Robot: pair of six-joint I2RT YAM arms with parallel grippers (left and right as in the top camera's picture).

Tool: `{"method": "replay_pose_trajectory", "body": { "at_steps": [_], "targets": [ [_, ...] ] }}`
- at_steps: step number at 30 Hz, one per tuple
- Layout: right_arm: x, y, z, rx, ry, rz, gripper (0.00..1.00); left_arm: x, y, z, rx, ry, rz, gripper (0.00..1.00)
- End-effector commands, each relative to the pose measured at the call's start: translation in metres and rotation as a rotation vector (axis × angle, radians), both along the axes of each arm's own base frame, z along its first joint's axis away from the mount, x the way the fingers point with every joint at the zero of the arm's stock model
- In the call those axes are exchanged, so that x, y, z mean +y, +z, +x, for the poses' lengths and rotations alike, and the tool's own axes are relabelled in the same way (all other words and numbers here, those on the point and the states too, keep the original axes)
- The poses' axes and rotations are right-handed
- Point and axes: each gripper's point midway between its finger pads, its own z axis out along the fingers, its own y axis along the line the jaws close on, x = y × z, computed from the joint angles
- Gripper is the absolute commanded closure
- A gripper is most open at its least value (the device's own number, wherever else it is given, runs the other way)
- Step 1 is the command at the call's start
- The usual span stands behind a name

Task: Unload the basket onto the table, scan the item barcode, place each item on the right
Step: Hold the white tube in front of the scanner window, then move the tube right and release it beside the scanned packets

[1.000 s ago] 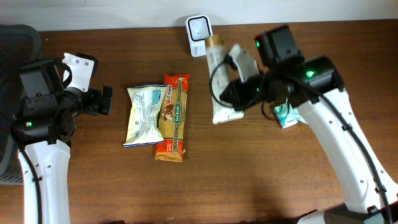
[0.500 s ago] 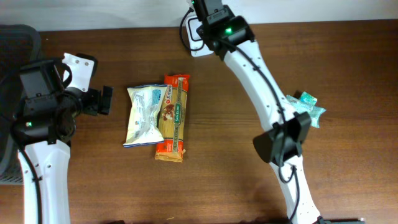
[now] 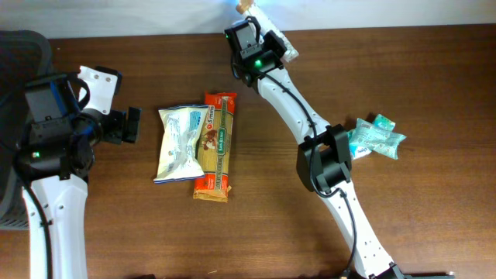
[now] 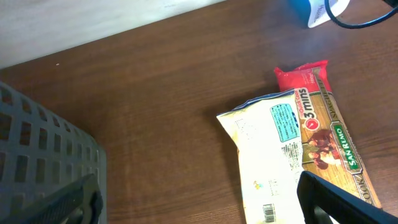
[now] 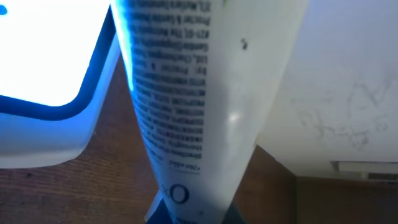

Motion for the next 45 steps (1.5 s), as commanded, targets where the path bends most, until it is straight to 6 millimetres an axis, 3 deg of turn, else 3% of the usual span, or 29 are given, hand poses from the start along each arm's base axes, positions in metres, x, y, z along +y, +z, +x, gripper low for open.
{"method": "replay_pose_trajectory", "body": {
  "at_steps": [1,15,17,21,24,26,28,30,32,34,36,41,43,45],
  "targets": [
    [-0.002,0.027,-0.001,-0.070,-0.041,-0.004,0.96,0.001,0.006,-0.001,-0.017,-0.008,0.015,0.01],
    [0.000,0.027,-0.005,-0.038,-0.022,-0.004,0.96,0.001,0.006,-0.001,-0.017,-0.008,0.015,0.01],
    [0.013,0.036,-0.014,0.016,0.047,0.039,0.96,0.001,0.006,-0.001,-0.017,-0.008,0.014,0.01],
    [0.023,0.075,-0.032,0.023,0.082,0.216,0.96,0.001,0.006,-0.001,-0.017,-0.008,0.014,0.01],
    [0.041,0.117,-0.074,0.138,0.180,0.488,0.96,0.001,0.006,-0.001,-0.017,-0.008,0.015,0.01],
    [0.056,0.149,-0.123,0.278,0.266,0.701,0.96,0.001,0.006,-0.001,-0.017,-0.008,0.015,0.01],
    [0.055,0.171,-0.162,0.377,0.287,0.825,0.96,0.001,0.006,-0.001,-0.017,-0.008,0.014,0.01],
    [0.037,0.184,-0.206,0.500,0.259,0.880,0.96,0.001,0.006,-0.001,-0.017,-0.008,0.015,0.01],
    [0.008,0.171,-0.229,0.593,0.111,0.887,0.96,0.001,0.006,-0.001,-0.017,-0.008,0.014,0.01],
    [-0.013,0.150,-0.230,0.634,-0.046,0.908,0.96,0.001,0.006,-0.001,-0.017,-0.008,0.015,0.01],
    [-0.033,0.114,-0.234,0.725,-0.165,0.888,0.96,0.001,0.006,-0.001,-0.017,-0.008,0.015,0.01],
    [-0.081,0.010,-0.269,0.982,-0.432,0.820,0.96,0.001,0.006,-0.001,-0.017,-0.008,0.014,0.01],
    [-0.101,-0.019,-0.272,0.997,-0.494,0.833,0.96,0.001,0.006,-0.001,-0.017,-0.008,0.015,0.01],
    [-0.118,-0.033,-0.275,1.008,-0.527,0.844,0.96,0.001,0.006,-0.001,-0.017,-0.008,0.015,0.01]
  ]
}}
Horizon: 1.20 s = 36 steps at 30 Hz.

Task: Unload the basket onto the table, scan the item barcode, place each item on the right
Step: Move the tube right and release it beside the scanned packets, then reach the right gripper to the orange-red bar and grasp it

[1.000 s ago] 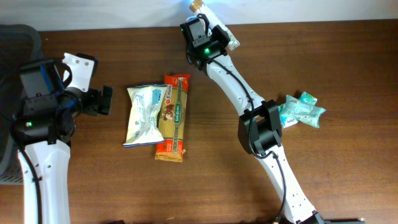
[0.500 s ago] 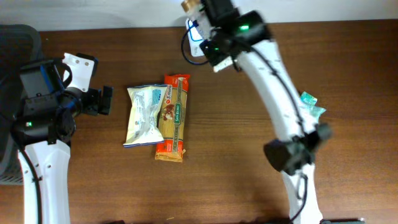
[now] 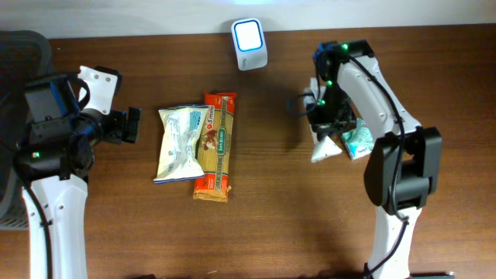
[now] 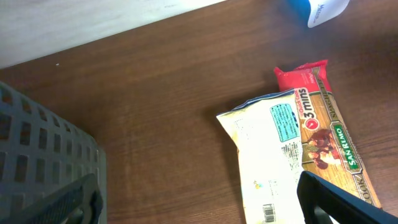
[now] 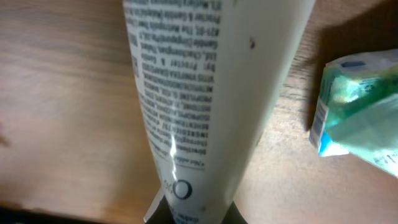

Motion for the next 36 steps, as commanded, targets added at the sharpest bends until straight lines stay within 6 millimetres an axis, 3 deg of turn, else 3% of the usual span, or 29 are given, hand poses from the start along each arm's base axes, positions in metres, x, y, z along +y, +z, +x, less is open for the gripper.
{"method": "replay_pose_trajectory", "body": {
  "at_steps": [1,4,9,11,17,19,24,26,29,33,36],
  "targets": [
    [-0.027,-0.005,-0.004,0.010,-0.014,0.019,0.96,0.001,0.005,-0.001,-0.015,-0.008,0.014,0.01],
    [-0.042,-0.007,-0.005,0.012,0.029,0.040,0.96,0.001,0.005,-0.001,-0.015,-0.008,0.014,0.01],
    [-0.044,-0.007,-0.005,0.008,0.048,0.045,0.95,0.001,0.005,-0.001,-0.015,-0.008,0.014,0.01],
    [-0.044,-0.007,-0.005,0.009,0.048,0.045,0.75,0.001,0.005,-0.001,-0.015,-0.008,0.014,0.01],
    [-0.044,-0.006,-0.006,0.014,0.048,0.045,0.61,0.001,0.005,-0.001,-0.015,-0.008,0.014,0.01],
    [-0.044,0.001,-0.007,0.021,0.048,0.045,0.59,0.001,0.005,-0.001,-0.015,-0.008,0.014,0.01],
    [-0.032,0.058,0.018,-0.102,0.059,0.080,0.54,0.000,0.005,-0.002,-0.012,-0.008,0.014,0.01],
    [-0.012,0.084,0.032,-0.189,0.069,0.155,0.52,0.000,0.005,-0.002,-0.012,-0.008,0.014,0.01],
    [0.047,0.110,0.049,-0.295,0.100,0.384,0.52,0.000,0.005,-0.002,-0.012,-0.008,0.014,0.01],
    [0.116,0.094,0.059,-0.323,0.055,0.440,0.53,0.000,0.005,-0.002,-0.012,-0.008,0.014,0.01],
    [0.172,0.064,0.047,-0.305,0.072,0.462,0.52,0.000,0.005,-0.002,-0.012,-0.008,0.014,0.01]
  ]
}}
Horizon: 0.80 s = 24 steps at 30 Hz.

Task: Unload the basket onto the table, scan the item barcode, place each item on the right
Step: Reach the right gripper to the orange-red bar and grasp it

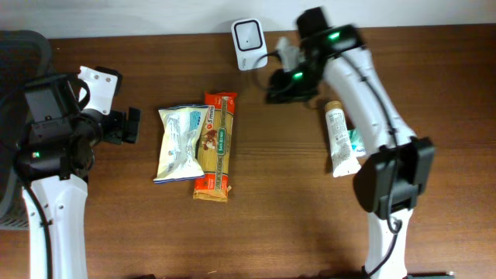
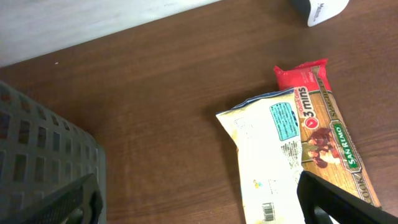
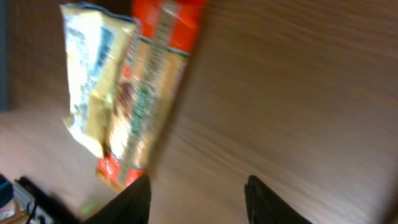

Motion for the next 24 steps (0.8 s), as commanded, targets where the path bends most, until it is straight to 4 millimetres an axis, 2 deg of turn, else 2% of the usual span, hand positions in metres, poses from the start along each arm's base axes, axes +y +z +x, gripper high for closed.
{"method": "replay_pose_trajectory", "body": {
  "at_steps": [1,2,5,8,15,19,24],
  "targets": [
    [0.050,-0.025,-0.029,0.093,-0.024,0.034,0.49,0.001,0.006,-0.001,-0.017,-0.008,0.014,0.01],
    [0.062,-0.039,-0.036,0.111,-0.024,0.035,0.48,0.001,0.006,-0.001,-0.017,-0.008,0.015,0.01],
    [0.083,-0.072,-0.052,0.144,-0.035,0.037,0.44,0.001,0.006,-0.001,-0.017,-0.008,0.015,0.01],
    [0.091,-0.094,-0.056,0.148,-0.056,0.049,0.36,0.001,0.006,-0.001,-0.017,-0.008,0.015,0.01],
    [0.107,-0.125,-0.061,0.130,-0.092,0.100,0.34,0.001,0.006,-0.001,-0.017,-0.008,0.015,0.01],
    [0.107,-0.141,-0.064,0.137,-0.130,0.121,0.34,0.001,0.005,-0.001,-0.016,-0.008,0.014,0.01],
    [0.116,-0.147,-0.066,0.114,-0.130,0.149,0.35,0.001,0.006,-0.001,-0.017,-0.008,0.015,0.01]
  ]
}}
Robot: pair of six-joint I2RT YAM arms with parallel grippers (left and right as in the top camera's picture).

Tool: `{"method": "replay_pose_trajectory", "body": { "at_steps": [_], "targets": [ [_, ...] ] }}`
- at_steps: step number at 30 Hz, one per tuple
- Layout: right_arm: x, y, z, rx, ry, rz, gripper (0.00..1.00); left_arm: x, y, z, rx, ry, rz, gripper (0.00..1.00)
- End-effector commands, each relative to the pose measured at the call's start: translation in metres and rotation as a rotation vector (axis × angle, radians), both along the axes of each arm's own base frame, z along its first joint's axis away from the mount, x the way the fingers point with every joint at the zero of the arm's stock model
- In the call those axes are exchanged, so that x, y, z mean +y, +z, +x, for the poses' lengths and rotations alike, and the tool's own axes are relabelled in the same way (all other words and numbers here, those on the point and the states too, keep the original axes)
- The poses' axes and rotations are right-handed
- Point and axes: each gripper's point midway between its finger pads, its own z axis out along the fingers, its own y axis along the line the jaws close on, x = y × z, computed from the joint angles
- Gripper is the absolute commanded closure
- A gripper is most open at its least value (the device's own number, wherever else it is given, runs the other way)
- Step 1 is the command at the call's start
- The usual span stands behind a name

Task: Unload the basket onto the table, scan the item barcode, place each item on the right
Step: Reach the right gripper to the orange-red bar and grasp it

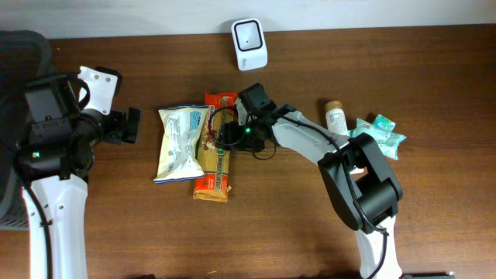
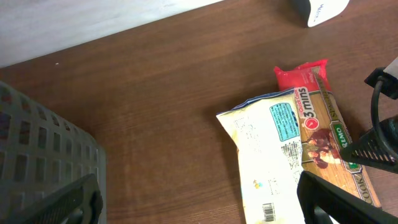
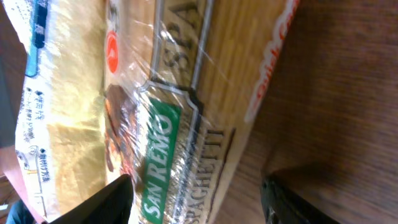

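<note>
A red and tan San Remo spaghetti packet [image 1: 213,167] [image 3: 180,106] [image 2: 326,137] lies mid-table, partly overlapped by a pale yellow snack bag [image 1: 178,143] [image 2: 270,155]. My right gripper [image 1: 231,139] [image 3: 199,202] is open and low over the packet's right edge, one finger above the wrapper and the other [image 3: 298,199] above the bare wood. The white scanner [image 1: 249,33] stands at the far edge. At the left, my left gripper [image 1: 132,125] [image 2: 199,208] hangs open with nothing in it.
A white tube [image 1: 335,116] and a teal packet [image 1: 380,136] lie at the right, partly behind my right arm. A dark mesh basket [image 2: 43,155] sits at the far left. The table [image 1: 434,201] is brown wood.
My right gripper has moved from beside the scanner down to the spaghetti packet, still open. The left arm and the packets have not moved.
My right gripper first held the white tube at the lit scanner. Then it held the tube over the table beside the teal packet. Later the tube lay there and the gripper was open near the scanner. Now it is at the spaghetti packet.
</note>
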Motion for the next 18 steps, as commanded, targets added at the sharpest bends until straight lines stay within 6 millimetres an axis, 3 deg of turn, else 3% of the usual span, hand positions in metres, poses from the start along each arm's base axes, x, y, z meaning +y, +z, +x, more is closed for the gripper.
{"method": "replay_pose_trajectory", "body": {
  "at_steps": [1,7,9,12,14,18],
  "targets": [
    [0.006,-0.012,-0.015,0.022,-0.005,-0.020,0.36,0.001,0.005,-0.001,-0.016,-0.008,0.014,0.01],
    [0.003,-0.045,-0.031,0.074,-0.089,-0.107,0.68,0.001,0.005,-0.001,-0.016,-0.008,0.014,0.01],
    [0.003,-0.047,-0.032,0.078,-0.087,-0.106,0.96,0.001,0.005,-0.001,-0.016,-0.008,0.014,0.01],
    [0.004,-0.036,-0.029,0.062,-0.078,-0.087,0.96,0.001,0.006,-0.001,-0.017,-0.008,0.014,0.01],
    [0.010,-0.001,-0.027,0.012,-0.001,0.001,0.96,0.001,0.005,-0.001,-0.016,-0.008,0.014,0.01],
    [-0.009,0.090,-0.024,-0.152,0.046,0.052,0.96,0.001,0.005,-0.001,-0.016,-0.008,0.014,0.01]
  ]
}}
